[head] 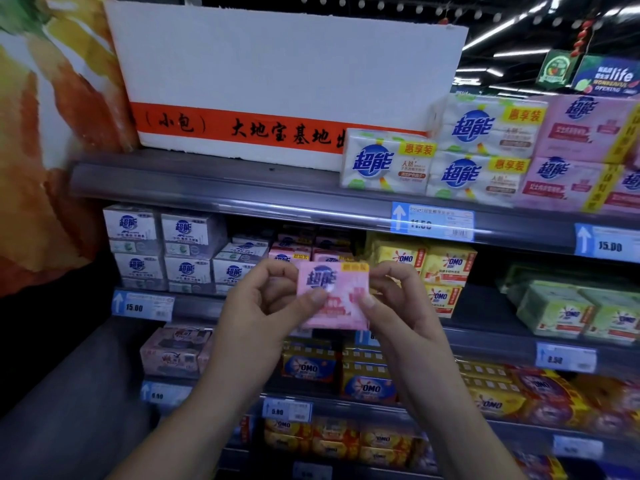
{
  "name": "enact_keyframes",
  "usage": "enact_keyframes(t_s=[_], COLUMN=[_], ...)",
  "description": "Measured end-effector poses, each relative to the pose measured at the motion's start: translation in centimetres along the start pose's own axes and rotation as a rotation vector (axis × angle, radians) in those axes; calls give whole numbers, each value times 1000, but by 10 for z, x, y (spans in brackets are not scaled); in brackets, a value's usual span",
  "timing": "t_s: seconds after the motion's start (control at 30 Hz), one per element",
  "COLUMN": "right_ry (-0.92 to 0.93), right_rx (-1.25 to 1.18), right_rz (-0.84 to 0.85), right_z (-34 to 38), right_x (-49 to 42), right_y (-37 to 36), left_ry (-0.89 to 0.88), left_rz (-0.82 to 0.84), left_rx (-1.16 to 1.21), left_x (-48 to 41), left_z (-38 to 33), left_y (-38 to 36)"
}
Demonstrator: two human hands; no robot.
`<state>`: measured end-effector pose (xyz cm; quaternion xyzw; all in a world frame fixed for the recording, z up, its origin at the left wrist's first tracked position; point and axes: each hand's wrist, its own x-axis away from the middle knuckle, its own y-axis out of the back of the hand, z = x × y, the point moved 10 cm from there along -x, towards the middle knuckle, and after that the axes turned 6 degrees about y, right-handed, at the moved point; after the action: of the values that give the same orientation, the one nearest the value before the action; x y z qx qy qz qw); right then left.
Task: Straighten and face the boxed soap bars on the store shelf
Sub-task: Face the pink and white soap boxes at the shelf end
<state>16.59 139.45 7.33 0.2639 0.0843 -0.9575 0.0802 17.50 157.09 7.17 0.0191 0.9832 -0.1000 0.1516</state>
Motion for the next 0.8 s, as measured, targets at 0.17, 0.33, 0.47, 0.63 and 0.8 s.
enact_keyframes(t_s=[0.17,0.33,0.47,0.63,0.8], right_ry=[48,130,135,-43,-300], right_rx=[74,117,128,5,-283], right_rz=[7,-14,-12,-122,-221], right_z=[14,28,29,6,-28], right_x=[4,7,8,9,15], right_y=[-13,-21,-18,-7,-8], left_ry=[257,340,278,98,-4], left_rz=[-39,69,6,-68,-88], left_rx=[312,436,386,139,35], left_x=[4,9,8,9,12], left_z=[24,31,25,1,-8], left_y=[-5,-19,-10,2,-1])
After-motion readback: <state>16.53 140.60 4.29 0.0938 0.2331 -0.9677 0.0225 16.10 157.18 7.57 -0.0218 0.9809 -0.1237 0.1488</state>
